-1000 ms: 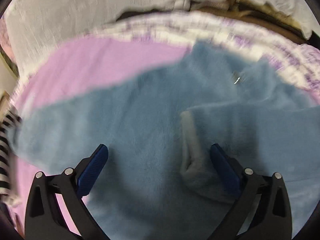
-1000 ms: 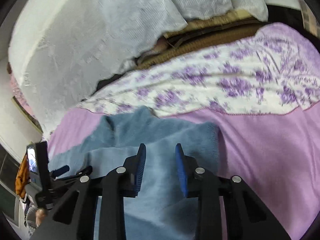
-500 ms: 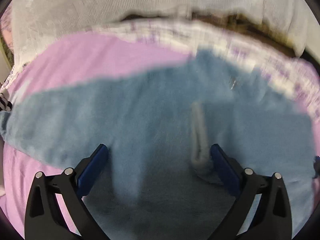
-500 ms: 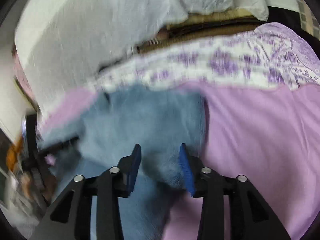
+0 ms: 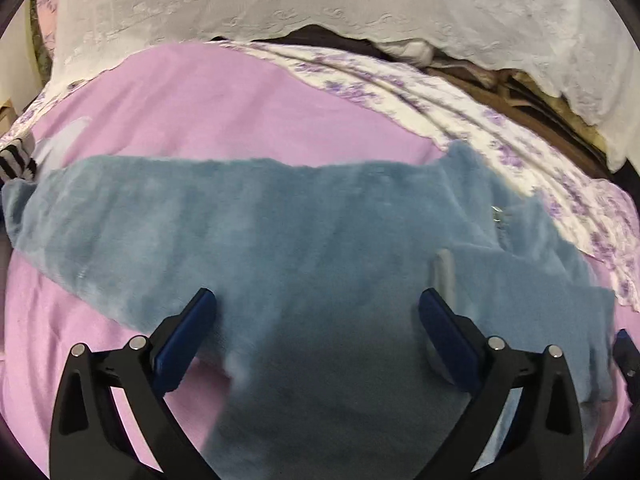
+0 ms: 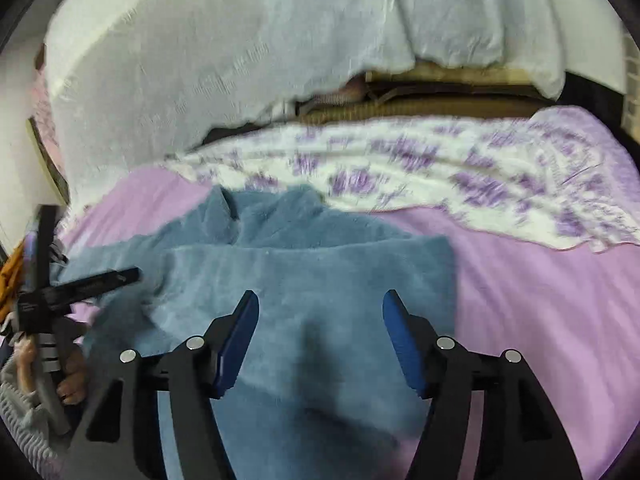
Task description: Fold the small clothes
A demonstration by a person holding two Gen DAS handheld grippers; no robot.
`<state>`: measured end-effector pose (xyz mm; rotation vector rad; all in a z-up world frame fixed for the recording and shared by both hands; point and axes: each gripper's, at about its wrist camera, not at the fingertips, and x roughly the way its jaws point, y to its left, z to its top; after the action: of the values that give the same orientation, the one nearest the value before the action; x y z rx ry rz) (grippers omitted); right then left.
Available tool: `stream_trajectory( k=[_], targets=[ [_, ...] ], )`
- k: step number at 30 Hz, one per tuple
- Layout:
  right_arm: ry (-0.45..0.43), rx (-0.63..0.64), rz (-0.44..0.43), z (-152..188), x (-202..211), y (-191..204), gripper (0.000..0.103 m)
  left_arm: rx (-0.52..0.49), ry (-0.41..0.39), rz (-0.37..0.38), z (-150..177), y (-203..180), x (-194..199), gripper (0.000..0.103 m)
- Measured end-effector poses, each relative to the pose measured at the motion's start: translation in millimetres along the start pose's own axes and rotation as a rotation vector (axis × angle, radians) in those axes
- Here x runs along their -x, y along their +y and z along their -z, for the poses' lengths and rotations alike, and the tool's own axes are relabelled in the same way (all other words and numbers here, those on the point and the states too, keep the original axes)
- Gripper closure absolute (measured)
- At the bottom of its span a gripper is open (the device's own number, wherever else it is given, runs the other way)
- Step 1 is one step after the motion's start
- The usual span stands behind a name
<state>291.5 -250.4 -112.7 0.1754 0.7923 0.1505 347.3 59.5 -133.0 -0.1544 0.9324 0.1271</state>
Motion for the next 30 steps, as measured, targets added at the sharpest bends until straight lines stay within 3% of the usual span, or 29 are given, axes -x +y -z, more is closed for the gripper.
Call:
stream_trajectory(
  k=[1,3,7,12,16,18,20,22,26,30],
  targets=[
    [0.070,-0.018,-0.008,2.8,-20.8,-2.4,0.036,-0.036,0.035,-0.029,2.1,-2.9,-9.2,0.004],
    [0.069,-0.017,-0.019,7.8,-26.8,-1.9,0.030,-0.114,0.055,-0.082,9.2,-12.2,-25.8,0.004],
    [-0.066,-0.072,-0.032,13.7,9.7,-10.7,0.029,-0.082,0.034,-0.043,7.6,-3.5,-12.1,0.004],
    [-0.136,-0.167,-0.051,31.5,39.6,-40.0,0.025,0.021,-0.005,0.044,12.4,49.3,24.2,0.004],
    [-0.097,-0.303,-0.081,41.5,30.6,-67.9,0.024,0.151,-0.090,0.006,19.5,125.2,50.1,0.004],
    [-0.082,-0.333,-0.093,45.2,26.1,-72.1,0.025,0.266,-0.094,-0.005,20.5,167.5,48.7,0.005],
    [-0.085,-0.332,-0.091,46.1,25.4,-70.3,0.025,0.392,-0.065,0.061,20.0,200.3,37.7,0.005],
    [-0.089,-0.323,-0.084,46.9,26.2,-68.0,0.025,0.418,-0.073,0.050,17.0,204.6,31.0,0.005],
    [-0.089,-0.325,-0.085,47.1,26.4,-68.7,0.024,0.320,-0.068,-0.038,4.9,185.6,6.3,0.005],
    [-0.081,-0.318,-0.089,46.3,25.6,-67.8,0.024,0.485,-0.068,-0.001,-9.5,219.2,-8.9,0.005]
  ],
)
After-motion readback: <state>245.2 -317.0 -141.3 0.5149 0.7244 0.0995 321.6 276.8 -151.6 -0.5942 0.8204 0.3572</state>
